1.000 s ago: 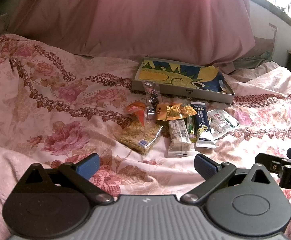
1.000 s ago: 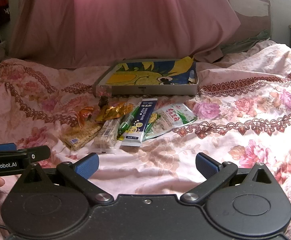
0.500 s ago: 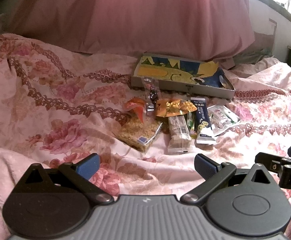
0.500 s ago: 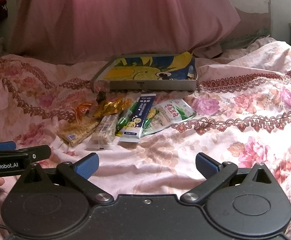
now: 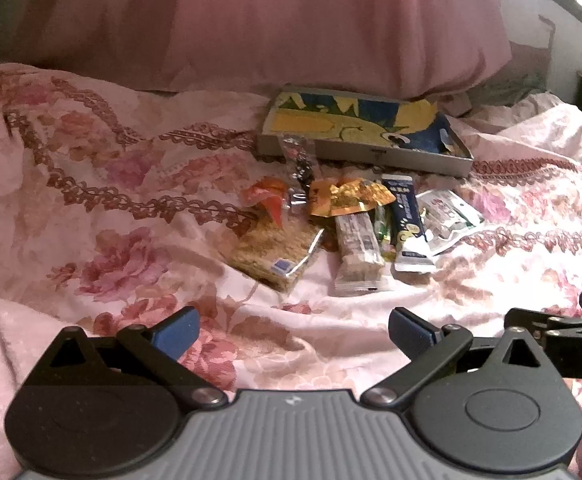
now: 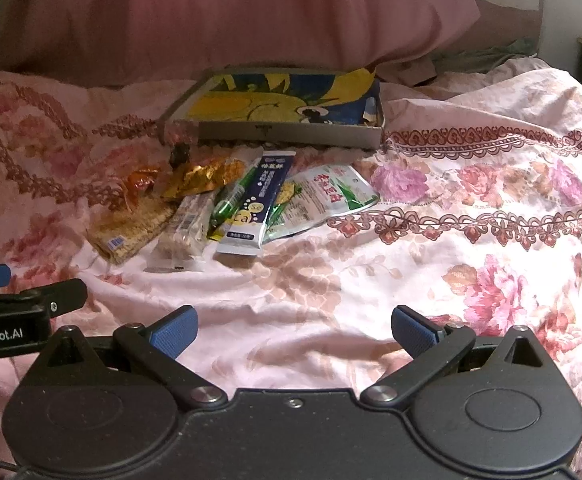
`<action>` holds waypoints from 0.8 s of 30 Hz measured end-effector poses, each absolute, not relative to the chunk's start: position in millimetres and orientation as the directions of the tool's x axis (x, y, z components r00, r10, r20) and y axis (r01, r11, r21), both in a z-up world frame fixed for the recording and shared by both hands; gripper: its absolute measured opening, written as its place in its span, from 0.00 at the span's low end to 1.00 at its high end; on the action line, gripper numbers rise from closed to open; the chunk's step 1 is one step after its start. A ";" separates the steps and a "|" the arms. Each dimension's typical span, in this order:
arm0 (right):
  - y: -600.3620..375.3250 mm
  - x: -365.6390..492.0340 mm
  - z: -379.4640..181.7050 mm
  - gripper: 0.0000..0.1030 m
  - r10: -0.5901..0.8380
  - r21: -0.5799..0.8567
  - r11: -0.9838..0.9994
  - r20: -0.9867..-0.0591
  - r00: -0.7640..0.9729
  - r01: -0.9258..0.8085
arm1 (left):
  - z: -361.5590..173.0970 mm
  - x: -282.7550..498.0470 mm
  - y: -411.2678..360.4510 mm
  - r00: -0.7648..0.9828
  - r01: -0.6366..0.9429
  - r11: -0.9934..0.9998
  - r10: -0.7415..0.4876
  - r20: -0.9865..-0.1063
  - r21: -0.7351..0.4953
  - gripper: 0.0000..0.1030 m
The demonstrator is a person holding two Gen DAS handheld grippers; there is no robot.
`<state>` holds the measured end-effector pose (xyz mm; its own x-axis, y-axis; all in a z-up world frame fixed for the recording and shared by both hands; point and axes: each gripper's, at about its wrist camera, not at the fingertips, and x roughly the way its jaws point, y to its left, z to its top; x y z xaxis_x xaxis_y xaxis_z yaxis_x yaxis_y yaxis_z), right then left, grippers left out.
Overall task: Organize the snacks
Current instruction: 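Move both grippers forward toward the snack pile beside the cartoon tray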
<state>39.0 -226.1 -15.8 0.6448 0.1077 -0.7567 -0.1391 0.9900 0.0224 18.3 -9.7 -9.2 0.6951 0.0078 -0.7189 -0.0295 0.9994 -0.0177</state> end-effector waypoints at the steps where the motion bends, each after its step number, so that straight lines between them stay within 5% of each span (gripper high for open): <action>1: -225.8 40.6 -16.0 1.00 0.105 0.020 0.990 -0.762 0.639 -0.140 | -9.5 19.5 -11.3 0.692 -0.021 1.000 0.004 -0.722 -0.015 1.00; 10: -228.0 67.5 -14.4 1.00 0.127 0.044 0.987 -0.790 0.600 -0.152 | -10.6 42.6 -14.4 0.655 0.005 1.000 -0.022 -0.755 -0.026 1.00; 24: -223.4 122.8 -8.7 0.99 0.064 -0.124 0.957 -0.791 0.609 -0.261 | -11.6 111.9 -24.1 0.616 0.099 0.995 -0.072 -0.784 -0.013 1.00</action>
<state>122.8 -223.4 -8.7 0.6086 0.0639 -0.7909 -0.2610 0.9574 -0.1235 111.9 -24.1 -11.6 0.6160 -0.0716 -0.7845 0.0990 0.9950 -0.0131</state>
